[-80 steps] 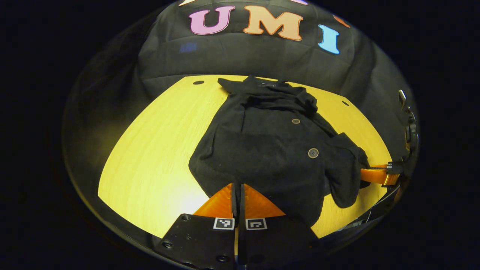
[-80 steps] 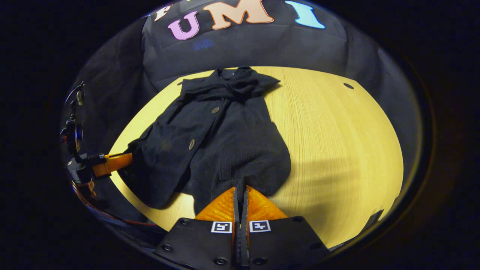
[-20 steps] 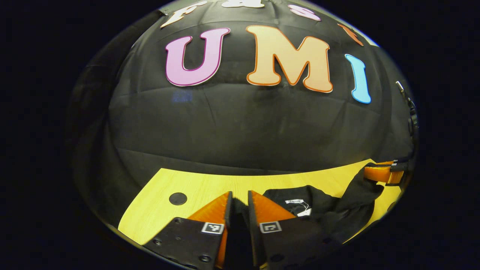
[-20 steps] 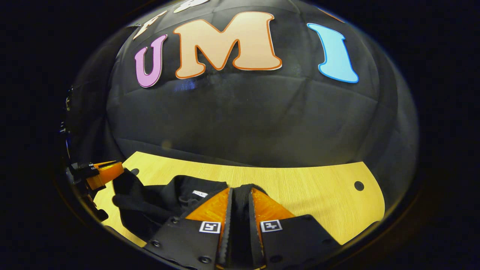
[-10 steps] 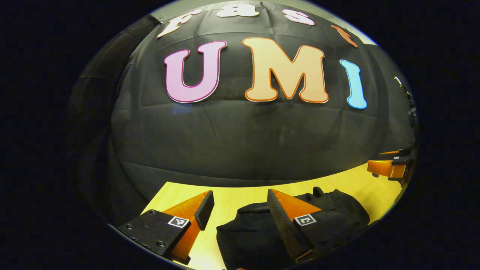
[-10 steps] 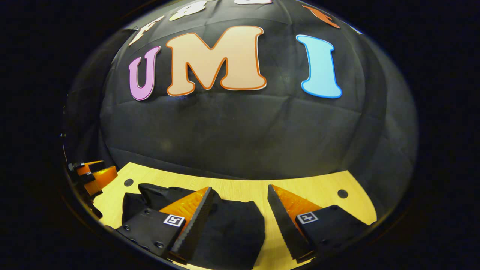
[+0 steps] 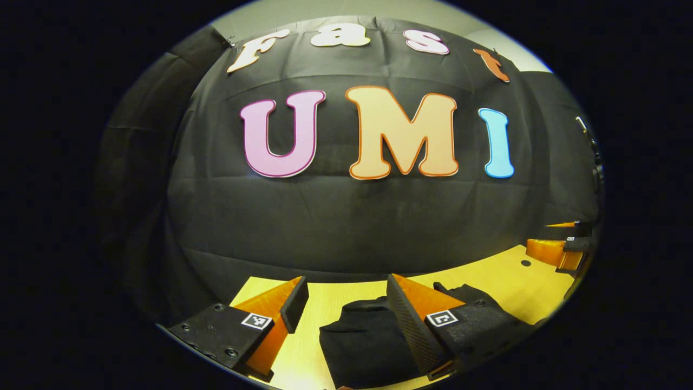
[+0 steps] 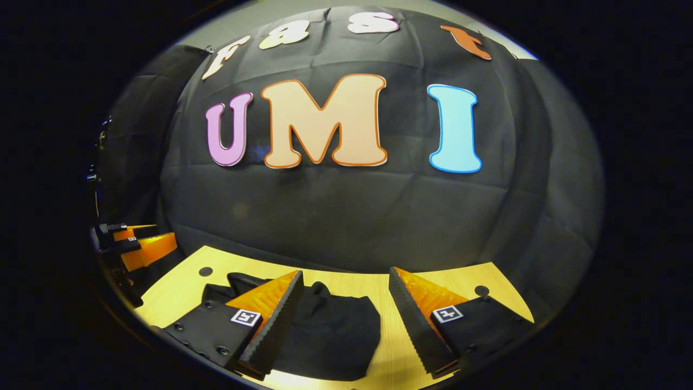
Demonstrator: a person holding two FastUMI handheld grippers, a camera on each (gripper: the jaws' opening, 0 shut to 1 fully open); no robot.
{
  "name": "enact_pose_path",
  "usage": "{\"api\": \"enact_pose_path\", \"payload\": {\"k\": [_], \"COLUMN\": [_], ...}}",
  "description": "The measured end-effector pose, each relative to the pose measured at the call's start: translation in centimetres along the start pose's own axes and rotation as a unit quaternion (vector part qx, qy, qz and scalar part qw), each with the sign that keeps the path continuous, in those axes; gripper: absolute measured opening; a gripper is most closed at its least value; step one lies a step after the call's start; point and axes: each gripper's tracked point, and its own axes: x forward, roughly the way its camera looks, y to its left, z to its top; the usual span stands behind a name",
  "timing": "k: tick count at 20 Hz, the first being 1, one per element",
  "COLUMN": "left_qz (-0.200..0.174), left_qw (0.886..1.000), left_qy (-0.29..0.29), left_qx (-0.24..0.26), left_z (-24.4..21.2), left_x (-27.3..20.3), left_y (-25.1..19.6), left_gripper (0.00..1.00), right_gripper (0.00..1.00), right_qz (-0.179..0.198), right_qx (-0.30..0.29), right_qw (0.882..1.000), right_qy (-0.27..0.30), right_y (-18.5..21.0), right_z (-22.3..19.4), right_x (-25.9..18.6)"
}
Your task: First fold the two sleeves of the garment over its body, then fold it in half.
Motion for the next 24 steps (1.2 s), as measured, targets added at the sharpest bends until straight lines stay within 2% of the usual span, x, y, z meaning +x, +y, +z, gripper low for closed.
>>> {"api": "enact_pose_path", "payload": {"k": [8, 9, 10, 12, 13, 14, 15, 16, 19, 20, 22, 24], "left_qz": [0.031, 0.034, 0.039, 0.044, 0.044, 0.042, 0.043, 0.047, 0.041, 0.037, 0.037, 0.042], "left_qw": [1.000, 0.999, 0.999, 0.999, 0.999, 0.999, 0.999, 0.998, 0.999, 0.999, 0.999, 0.999], "left_qy": [0.002, -0.004, -0.010, -0.019, -0.024, -0.029, -0.027, -0.027, -0.016, -0.017, -0.015, -0.007], "left_qx": [0.004, 0.007, 0.012, 0.017, 0.015, 0.013, 0.013, 0.010, -0.009, -0.010, -0.002, 0.008], "left_z": [0.3, 0.8, 1.4, 2.2, 2.5, 2.7, 2.7, 2.7, 1.9, 1.8, 1.0, -0.3], "left_x": [-8.0, -8.9, -9.7, -11.6, -12.6, -13.4, -14.3, -15.3, -17.7, -18.6, -19.9, -20.9], "left_y": [2.2, 2.4, 2.6, 2.9, 2.7, 2.5, 2.3, 2.2, 0.7, 0.3, -0.1, -0.3], "left_gripper": [0.88, 0.92, 0.88, 0.88, 0.92, 0.92, 0.87, 0.91, 0.87, 0.92, 0.87, 0.91], "right_gripper": [0.98, 0.99, 0.98, 0.98, 0.98, 0.98, 0.97, 0.98, 0.98, 0.98, 0.98, 0.98], "right_qz": [0.015, 0.015, 0.015, 0.015, 0.006, -0.001, -0.005, -0.008, 0.004, 0.005, 0.008, 0.014], "right_qx": [0.004, 0.006, 0.012, 0.018, 0.015, 0.012, 0.008, 0.006, 0.018, 0.024, 0.032, 0.038], "right_qw": [0.999, 0.999, 0.999, 0.999, 0.999, 0.998, 0.998, 0.997, 0.997, 0.997, 0.996, 0.995], "right_qy": [-0.036, -0.035, -0.035, -0.043, -0.050, -0.057, -0.065, -0.072, -0.078, -0.079, -0.084, -0.087], "right_y": [-0.2, -0.4, -0.6, -0.7, -1.0, -1.4, -1.4, -1.3, 0.6, 0.7, 1.2, 1.7], "right_z": [0.3, 0.2, 0.1, 0.2, 0.3, 0.2, 0.1, 0.0, -1.2, -1.5, -2.2, -2.8], "right_x": [-8.2, -9.2, -10.2, -12.4, -13.4, -14.5, -15.6, -16.6, -20.0, -20.8, -22.3, -23.3]}}
